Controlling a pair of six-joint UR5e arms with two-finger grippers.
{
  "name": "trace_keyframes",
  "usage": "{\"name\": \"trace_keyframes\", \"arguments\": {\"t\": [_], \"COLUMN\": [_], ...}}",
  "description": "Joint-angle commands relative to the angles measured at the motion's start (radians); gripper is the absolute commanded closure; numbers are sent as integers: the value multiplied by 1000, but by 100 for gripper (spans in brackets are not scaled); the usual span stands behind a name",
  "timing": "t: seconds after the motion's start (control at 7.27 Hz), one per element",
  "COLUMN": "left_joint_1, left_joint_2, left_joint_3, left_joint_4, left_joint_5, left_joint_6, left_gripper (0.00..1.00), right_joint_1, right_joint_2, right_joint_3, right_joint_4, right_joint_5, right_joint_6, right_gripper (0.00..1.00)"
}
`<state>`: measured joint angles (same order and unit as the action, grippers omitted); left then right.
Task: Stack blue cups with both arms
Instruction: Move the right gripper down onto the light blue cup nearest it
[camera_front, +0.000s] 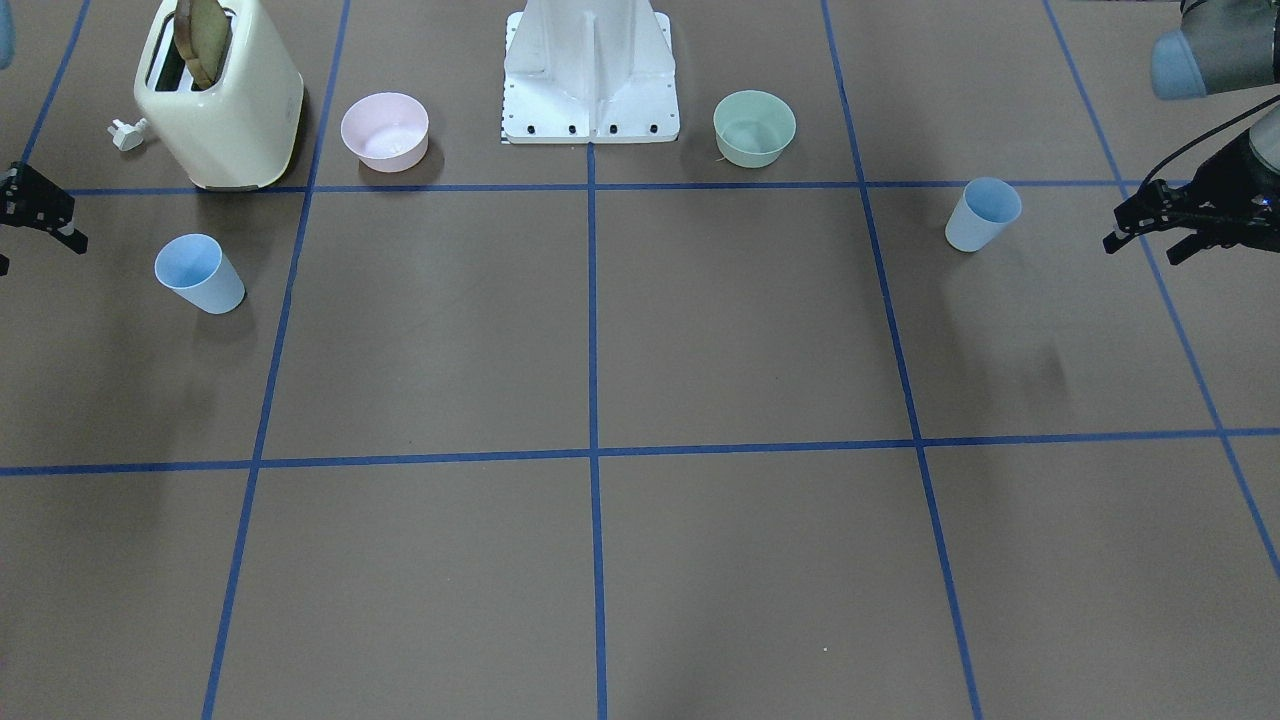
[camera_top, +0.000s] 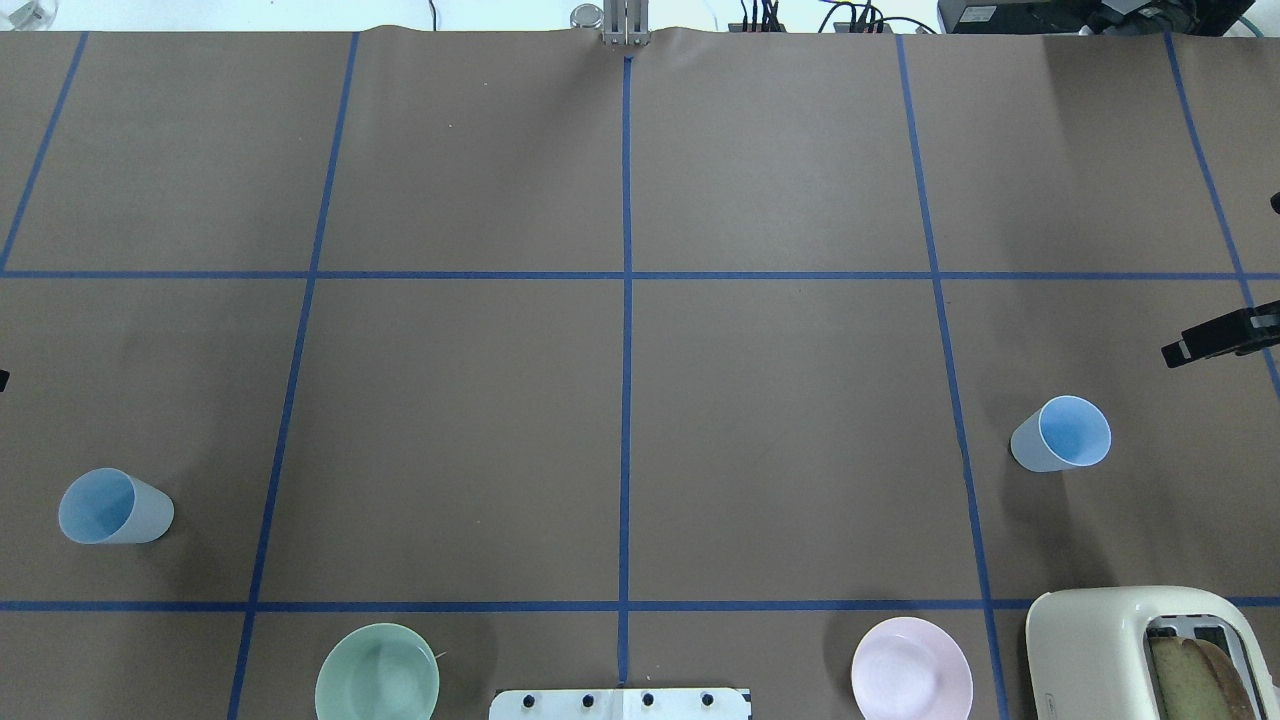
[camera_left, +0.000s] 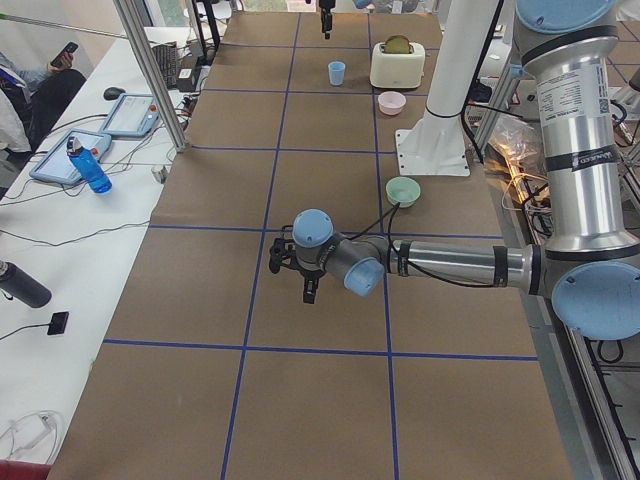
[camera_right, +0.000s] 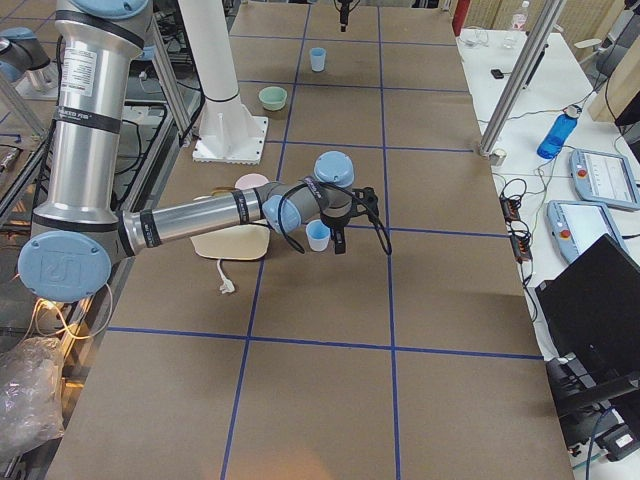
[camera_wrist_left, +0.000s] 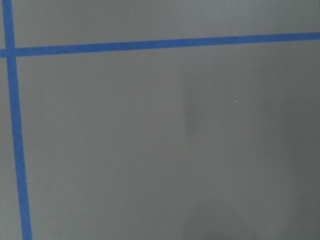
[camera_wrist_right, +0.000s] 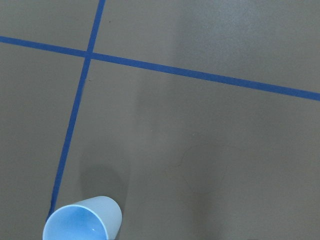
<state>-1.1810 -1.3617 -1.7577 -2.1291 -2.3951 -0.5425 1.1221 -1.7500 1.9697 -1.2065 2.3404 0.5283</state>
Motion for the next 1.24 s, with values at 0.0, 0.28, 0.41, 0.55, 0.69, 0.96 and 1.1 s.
{"name": "trace_keyframes", "arguments": {"t": [0.0, 0.28, 0.41, 0.55, 0.69, 0.96, 1.1], "left_joint_1": [7, 61, 79, 87, 99, 138, 177], "left_joint_2": [13, 30, 59, 76, 78, 116, 121], "left_joint_3": [-2, -41, -69, -69, -71, -71, -71], "left_joint_4": [-20, -23, -43, -69, -80, -167, -189], "left_joint_5": [1, 2, 4, 4, 4, 11, 45], "left_joint_6": [-8, -69, -94, -99, -115, -169, -194], "left_gripper": [3, 3, 3, 3, 3, 3, 3], "right_joint_1": [-106, -136, -145, -151, -174, -212, -214], "right_joint_2": [-6, -5, -2, 0, 0, 6, 6], "right_joint_3": [4, 5, 5, 5, 5, 5, 5], "right_joint_4": [62, 62, 62, 62, 62, 91, 91], "right_joint_5": [-96, -102, -104, -105, -143, -171, -173], "right_joint_6": [108, 127, 130, 131, 137, 183, 185], "right_gripper": [10, 11, 11, 11, 11, 10, 10]}}
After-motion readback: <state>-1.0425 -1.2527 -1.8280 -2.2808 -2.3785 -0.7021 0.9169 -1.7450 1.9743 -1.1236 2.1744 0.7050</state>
